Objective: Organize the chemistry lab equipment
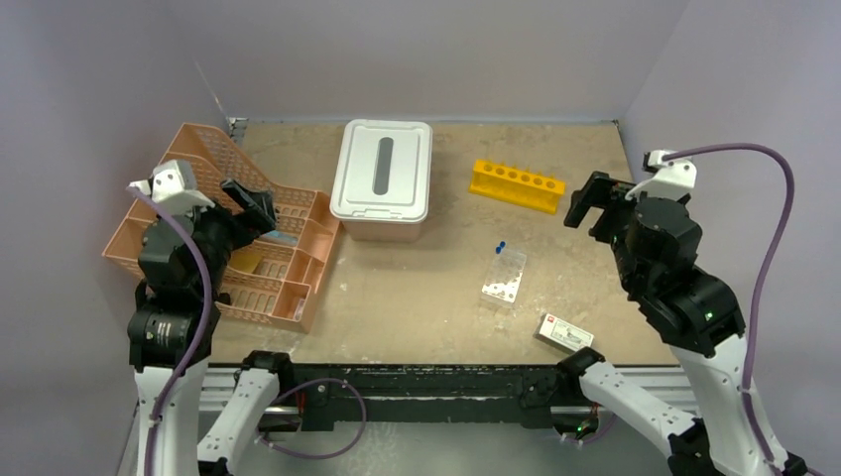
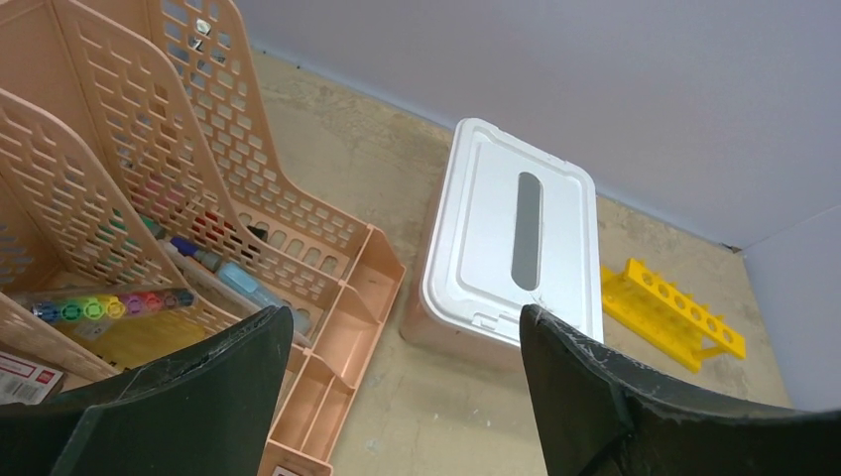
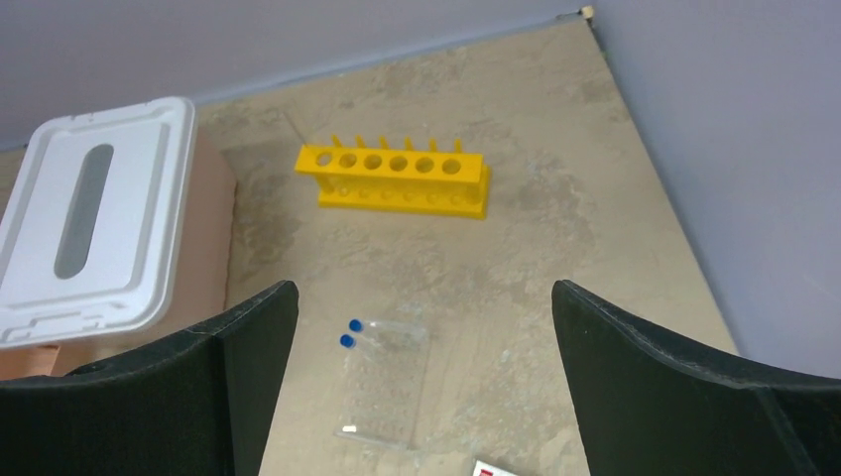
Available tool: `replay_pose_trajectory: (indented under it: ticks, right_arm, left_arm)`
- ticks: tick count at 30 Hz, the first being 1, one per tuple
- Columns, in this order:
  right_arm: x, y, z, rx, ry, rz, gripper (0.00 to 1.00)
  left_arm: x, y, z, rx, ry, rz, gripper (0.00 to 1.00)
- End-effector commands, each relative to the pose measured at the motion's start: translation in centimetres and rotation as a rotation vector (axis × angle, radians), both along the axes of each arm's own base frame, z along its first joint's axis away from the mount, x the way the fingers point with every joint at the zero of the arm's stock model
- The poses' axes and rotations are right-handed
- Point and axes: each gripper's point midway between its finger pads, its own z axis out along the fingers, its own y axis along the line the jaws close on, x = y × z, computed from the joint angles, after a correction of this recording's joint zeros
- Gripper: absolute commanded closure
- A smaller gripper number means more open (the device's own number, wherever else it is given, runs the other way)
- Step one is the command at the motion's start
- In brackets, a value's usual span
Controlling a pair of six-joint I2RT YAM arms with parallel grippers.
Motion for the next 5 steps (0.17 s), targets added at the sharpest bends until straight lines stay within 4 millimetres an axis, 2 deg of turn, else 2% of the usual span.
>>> replay_pose_trajectory:
  ticks: [1, 5]
  right_arm:
    - [-0.20, 1.32, -0.98, 0.065, 0.025, 0.053, 0.01]
    - [-0.88, 1.73, -0.83, 0.080, 0.030, 0.093, 0.01]
  left_arm:
    - [-0.93, -0.37, 0.44, 0.009, -0.047, -0.033, 0.16]
    - [-1.78, -0.36, 0.19, 0.034, -0.020, -0.046, 0.15]
